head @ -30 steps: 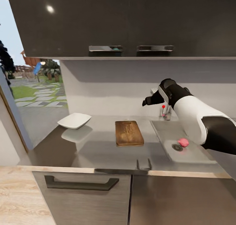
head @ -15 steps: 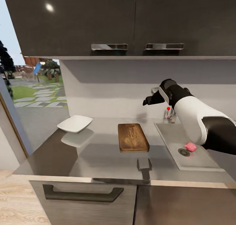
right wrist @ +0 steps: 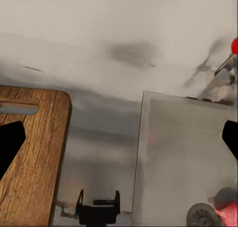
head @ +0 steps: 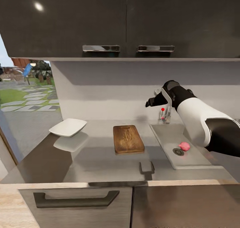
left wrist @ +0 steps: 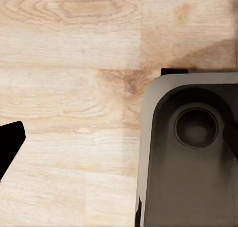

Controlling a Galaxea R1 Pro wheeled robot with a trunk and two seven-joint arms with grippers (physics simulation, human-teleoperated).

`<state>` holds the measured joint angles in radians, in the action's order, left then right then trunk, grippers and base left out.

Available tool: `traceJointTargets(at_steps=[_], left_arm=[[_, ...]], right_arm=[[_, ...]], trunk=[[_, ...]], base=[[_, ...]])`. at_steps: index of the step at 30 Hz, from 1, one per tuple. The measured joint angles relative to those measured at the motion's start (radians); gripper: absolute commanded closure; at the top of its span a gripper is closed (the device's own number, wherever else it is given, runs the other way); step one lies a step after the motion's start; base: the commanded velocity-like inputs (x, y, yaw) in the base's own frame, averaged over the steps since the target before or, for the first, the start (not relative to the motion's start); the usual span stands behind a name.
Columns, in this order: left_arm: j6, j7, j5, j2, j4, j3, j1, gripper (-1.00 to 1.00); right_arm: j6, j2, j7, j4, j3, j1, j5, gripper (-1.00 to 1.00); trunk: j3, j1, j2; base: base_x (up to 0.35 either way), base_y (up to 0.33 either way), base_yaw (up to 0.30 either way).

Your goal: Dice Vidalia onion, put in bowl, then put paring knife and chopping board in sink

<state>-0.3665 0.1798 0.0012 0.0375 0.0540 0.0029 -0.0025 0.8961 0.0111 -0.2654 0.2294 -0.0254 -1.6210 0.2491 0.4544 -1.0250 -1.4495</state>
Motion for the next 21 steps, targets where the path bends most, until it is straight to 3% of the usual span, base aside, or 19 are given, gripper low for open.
traceJointTargets(at_steps=[12,21], left_arm=[[0.002,0.001,0.002,-0.024,0.001,0.0,0.0,-1.0],[0.002,0.001,0.002,-0.027,0.001,0.0,0.0,-1.0]], right_arm=[[0.0,0.001,0.002,-0.002,-0.001,0.0,0.0,-1.0],[-0.002,-0.001,0.001,-0.002,0.0,0.0,0.001,-1.0]], trunk=[[-0.004,0.0,0.0],[-0.033,0.034,0.063]], base=[[0.0,0.0,-0.067],[0.0,0.0,-0.001]])
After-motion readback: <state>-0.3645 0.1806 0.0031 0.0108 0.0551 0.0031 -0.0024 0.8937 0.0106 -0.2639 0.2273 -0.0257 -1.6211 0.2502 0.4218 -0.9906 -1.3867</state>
